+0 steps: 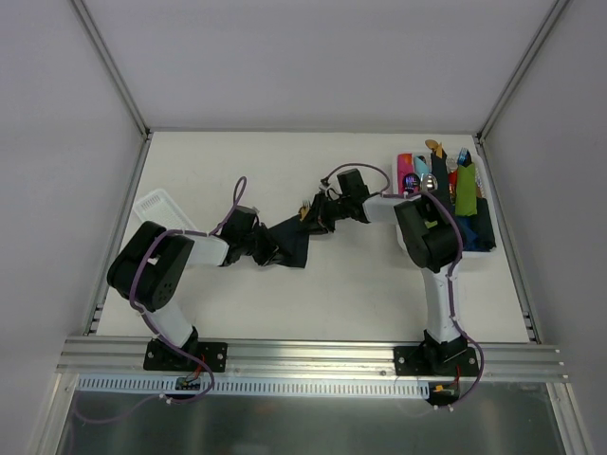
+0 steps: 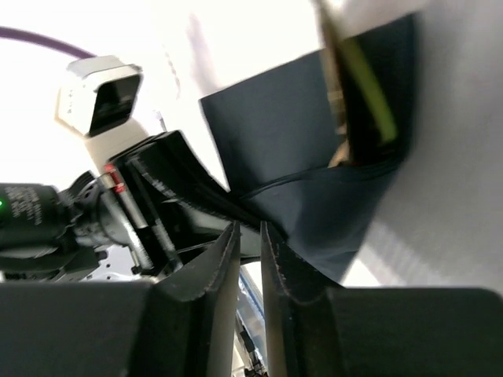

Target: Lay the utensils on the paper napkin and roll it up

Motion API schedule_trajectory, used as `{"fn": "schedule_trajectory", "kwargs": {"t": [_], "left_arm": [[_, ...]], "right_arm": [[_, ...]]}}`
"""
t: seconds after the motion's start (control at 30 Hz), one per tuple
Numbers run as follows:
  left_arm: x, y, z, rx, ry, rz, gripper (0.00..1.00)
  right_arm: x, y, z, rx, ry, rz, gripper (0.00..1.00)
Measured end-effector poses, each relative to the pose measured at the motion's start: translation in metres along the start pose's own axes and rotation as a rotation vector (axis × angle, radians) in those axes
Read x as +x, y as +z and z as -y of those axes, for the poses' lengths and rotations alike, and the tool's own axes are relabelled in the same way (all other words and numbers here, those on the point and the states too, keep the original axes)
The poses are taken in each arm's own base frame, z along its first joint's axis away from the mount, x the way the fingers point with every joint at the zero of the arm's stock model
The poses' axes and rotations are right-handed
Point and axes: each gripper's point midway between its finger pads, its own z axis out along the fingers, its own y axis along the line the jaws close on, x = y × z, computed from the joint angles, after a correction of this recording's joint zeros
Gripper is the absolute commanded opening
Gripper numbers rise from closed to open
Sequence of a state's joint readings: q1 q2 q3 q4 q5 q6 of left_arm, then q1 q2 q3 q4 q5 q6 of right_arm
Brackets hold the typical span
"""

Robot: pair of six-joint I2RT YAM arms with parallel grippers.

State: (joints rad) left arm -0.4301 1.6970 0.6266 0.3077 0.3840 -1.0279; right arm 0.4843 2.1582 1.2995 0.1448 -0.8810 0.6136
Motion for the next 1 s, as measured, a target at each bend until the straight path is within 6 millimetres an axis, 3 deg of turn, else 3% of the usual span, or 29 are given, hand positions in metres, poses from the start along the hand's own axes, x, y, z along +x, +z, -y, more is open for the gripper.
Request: {"fn": "schedule_trajectory", "kwargs": {"t": [0.17,0.43,0.57,0.77,1.0], "left_arm": [[0.0,0.0,0.0,0.0,0.019,0.0,0.0],[-0.002,-0.001,0.001,-0.005,0.056,-0.002,0.02],[-0.007,-0.008,0.0,-0.022,0.095,0.036,0.12],[-0.02,-0.043,-0.008,-0.076,0.132,0.161,0.29],[-0.045,-0.077,-0.003,-0.07,0.123,0.303,0.48]], "right_arm": [[0.002,0.005,0.019,0.052,0.04,-0.006,0.17],[-0.004,0.008,0.024,0.088,0.042,-0.007,0.12],[-0.004,0.008,0.027,0.109,0.049,-0.016,0.1],[-0.003,0.007,0.03,0.138,0.049,-0.023,0.09],[-0.005,0.007,0.032,0.157,0.041,-0.032,0.08]]}}
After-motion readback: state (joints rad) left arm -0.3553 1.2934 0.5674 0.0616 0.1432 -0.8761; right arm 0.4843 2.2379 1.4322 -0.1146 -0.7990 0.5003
